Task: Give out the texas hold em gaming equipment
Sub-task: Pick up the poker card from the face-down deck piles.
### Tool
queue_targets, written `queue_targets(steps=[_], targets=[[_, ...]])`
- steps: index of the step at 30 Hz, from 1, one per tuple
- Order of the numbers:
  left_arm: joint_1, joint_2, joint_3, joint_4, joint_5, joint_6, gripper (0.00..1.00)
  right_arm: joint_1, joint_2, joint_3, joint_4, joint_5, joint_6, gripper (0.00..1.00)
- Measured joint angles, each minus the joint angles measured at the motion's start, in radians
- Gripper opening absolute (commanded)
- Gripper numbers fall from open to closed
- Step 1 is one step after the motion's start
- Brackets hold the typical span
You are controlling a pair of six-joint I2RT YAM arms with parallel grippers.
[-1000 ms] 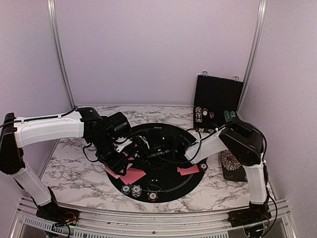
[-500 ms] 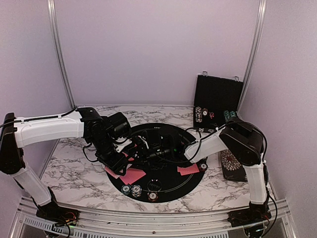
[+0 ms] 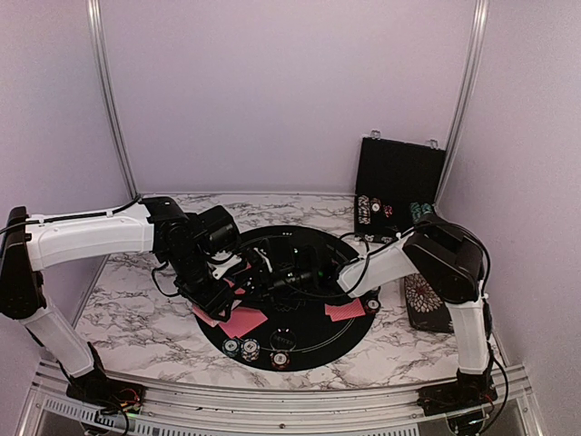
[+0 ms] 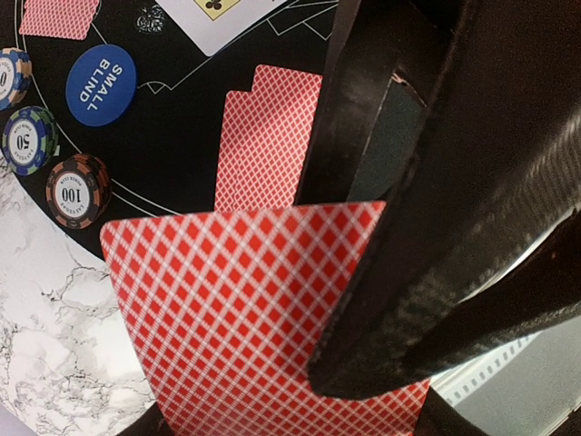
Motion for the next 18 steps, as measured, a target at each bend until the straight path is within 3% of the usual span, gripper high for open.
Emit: queue_targets(steps=[18], targets=[[0.000,0.000,0.000,0.000,0.000,0.000,0.51,-0.019,-0.037,-0.034,-0.019,0.028,-0.002,0.31]])
